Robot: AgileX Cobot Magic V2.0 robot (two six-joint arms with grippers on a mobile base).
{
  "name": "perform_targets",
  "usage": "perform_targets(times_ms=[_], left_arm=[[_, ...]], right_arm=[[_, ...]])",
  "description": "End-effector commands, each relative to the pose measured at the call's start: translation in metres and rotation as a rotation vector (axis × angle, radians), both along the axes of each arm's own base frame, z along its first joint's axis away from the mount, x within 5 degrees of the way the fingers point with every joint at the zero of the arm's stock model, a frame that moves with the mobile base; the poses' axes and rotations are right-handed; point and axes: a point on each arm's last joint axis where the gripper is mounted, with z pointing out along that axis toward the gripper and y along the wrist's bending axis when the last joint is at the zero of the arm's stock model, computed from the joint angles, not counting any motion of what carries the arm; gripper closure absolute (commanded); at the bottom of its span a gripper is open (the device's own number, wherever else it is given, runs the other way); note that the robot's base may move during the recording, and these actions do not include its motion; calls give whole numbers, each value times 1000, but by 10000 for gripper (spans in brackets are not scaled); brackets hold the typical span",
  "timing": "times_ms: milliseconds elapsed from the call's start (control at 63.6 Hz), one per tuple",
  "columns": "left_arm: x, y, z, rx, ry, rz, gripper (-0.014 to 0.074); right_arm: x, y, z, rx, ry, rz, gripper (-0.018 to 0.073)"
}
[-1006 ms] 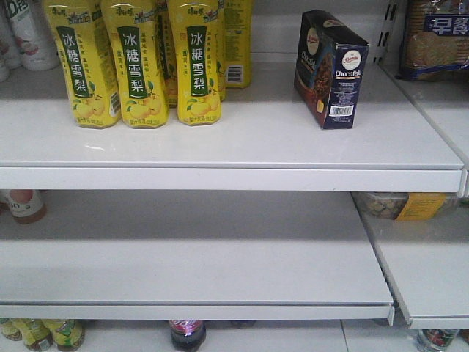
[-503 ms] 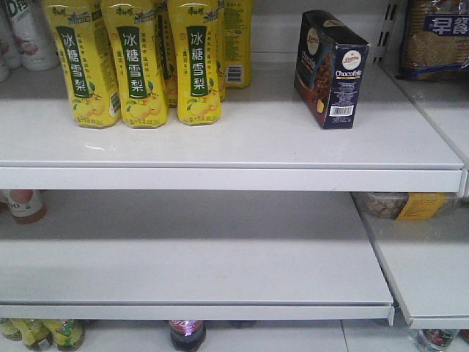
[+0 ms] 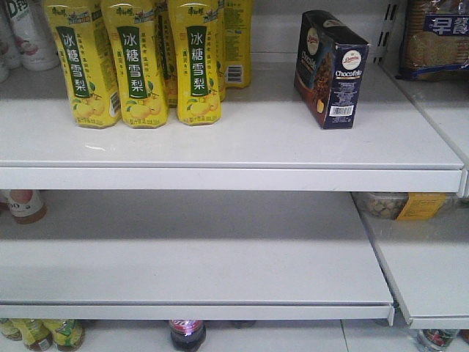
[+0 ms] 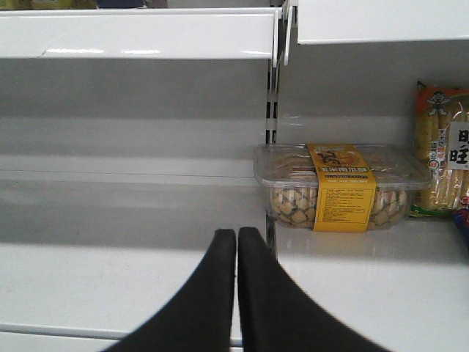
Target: Left arm holds basket, right arm returns cookies
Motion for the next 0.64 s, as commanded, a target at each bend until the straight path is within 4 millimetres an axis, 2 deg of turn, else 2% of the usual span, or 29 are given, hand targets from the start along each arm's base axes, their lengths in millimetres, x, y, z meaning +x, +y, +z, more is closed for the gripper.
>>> perform_targets(times_ms=[0,629], left_arm=[[0,0,15,18,-127,-3,603],[0,0,15,18,-127,-3,603]], right_arm=[[-1,-1,6,-4,-85,-8,570],[-1,-1,6,-4,-85,-8,570]])
